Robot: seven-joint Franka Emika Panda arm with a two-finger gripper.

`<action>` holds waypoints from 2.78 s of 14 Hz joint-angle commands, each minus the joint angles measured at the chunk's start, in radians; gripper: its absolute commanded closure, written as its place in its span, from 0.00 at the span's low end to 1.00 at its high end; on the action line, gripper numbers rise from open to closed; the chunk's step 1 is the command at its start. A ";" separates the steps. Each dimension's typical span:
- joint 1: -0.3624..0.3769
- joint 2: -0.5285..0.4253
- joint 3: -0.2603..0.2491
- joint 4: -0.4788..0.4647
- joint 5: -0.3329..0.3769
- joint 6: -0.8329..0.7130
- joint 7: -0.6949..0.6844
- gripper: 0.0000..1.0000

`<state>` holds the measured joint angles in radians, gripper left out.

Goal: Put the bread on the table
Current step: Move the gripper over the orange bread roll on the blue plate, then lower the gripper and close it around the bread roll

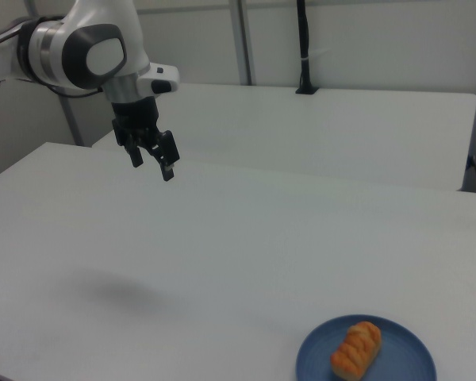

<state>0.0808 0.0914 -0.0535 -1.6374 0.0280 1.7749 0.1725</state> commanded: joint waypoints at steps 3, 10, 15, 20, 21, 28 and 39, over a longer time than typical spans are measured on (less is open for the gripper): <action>-0.021 -0.042 -0.002 0.005 -0.017 -0.091 0.007 0.00; -0.042 -0.032 -0.142 0.010 -0.007 -0.075 -0.183 0.00; -0.050 0.020 -0.412 -0.002 0.030 0.019 -0.468 0.00; -0.093 0.103 -0.545 -0.080 0.079 0.266 -0.594 0.00; -0.111 0.128 -0.548 -0.093 0.081 0.331 -0.605 0.00; -0.199 0.286 -0.551 -0.140 0.161 0.488 -0.731 0.00; -0.196 0.386 -0.510 -0.174 0.247 0.589 -0.763 0.16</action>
<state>-0.1230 0.4862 -0.5592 -1.7922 0.2523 2.3348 -0.5500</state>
